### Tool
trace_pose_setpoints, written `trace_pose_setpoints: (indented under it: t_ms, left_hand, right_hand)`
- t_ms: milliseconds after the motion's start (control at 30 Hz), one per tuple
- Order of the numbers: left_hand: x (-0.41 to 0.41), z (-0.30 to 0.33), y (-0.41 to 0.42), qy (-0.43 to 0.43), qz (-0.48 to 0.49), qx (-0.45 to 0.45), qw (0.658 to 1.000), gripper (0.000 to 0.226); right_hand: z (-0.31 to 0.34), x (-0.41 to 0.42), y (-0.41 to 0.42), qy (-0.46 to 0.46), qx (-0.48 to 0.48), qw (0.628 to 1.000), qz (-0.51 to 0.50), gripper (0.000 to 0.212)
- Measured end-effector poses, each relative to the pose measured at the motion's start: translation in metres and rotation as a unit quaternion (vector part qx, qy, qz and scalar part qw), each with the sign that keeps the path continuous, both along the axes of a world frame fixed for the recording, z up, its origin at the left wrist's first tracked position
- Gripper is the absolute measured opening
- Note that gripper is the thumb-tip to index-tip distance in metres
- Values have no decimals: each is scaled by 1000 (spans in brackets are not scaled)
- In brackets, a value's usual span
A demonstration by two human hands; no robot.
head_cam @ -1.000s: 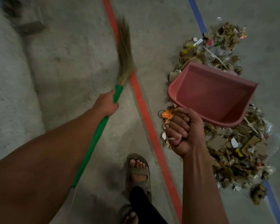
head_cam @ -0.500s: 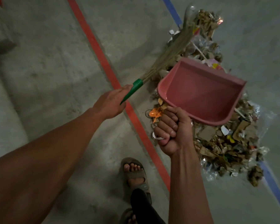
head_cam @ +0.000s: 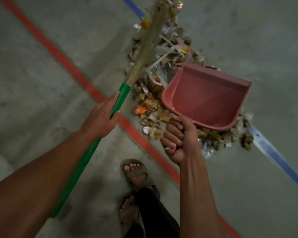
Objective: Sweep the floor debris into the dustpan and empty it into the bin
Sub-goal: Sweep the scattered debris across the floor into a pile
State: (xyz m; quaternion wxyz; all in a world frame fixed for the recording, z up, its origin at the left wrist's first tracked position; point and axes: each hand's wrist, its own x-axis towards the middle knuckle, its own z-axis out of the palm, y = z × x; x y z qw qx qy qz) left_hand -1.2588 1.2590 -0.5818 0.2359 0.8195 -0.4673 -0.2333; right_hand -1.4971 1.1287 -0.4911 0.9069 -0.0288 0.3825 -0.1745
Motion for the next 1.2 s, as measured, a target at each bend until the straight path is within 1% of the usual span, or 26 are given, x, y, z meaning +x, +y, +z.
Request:
trace_pose_setpoints:
  t_ms: [167, 333, 467, 600, 767, 867, 933, 1000, 1067, 1133, 1200]
  left_hand:
    - [-64, 17, -12, 39, -69, 11, 997, 72]
    - [-142, 16, -39, 66, -129, 81, 986, 76]
    - [-227, 7, -75, 73, -160, 119, 977, 79]
    - [-318, -20, -112, 114, -185, 95, 972, 78]
    - [-445, -63, -156, 147, -235, 93, 956, 71]
    - [-518, -82, -173, 145, -273, 120, 944, 71]
    - [-560, -95, -179, 135, -294, 162, 932, 70]
    - [-584, -107, -179, 123, -300, 206, 923, 70]
    - [-593, -119, -179, 103, -291, 236, 921, 70]
    - [-589, -125, -181, 82, -265, 242, 930, 70]
    - [-577, -120, -186, 61, -216, 232, 947, 69]
  right_hand:
    - [11, -74, 1, 20, -10, 1000, -18, 43]
    - [10, -162, -16, 69, -28, 995, -59, 42]
    - [-2, -240, -27, 92, -31, 992, -80, 42]
    - [-18, -311, -42, 93, -21, 988, -123, 42]
    - [-25, -396, -63, 105, -45, 979, -171, 42]
    - [-29, -435, -66, 94, -42, 974, -202, 42]
    - [-35, -456, -64, 81, -37, 973, -212, 42]
    - [-42, -468, -61, 69, -29, 973, -217, 41]
    - [-45, -479, -59, 56, -22, 973, -221, 41]
    - [-45, -488, -57, 49, -21, 973, -223, 40]
    - [-44, -498, -55, 51, -20, 973, -226, 40]
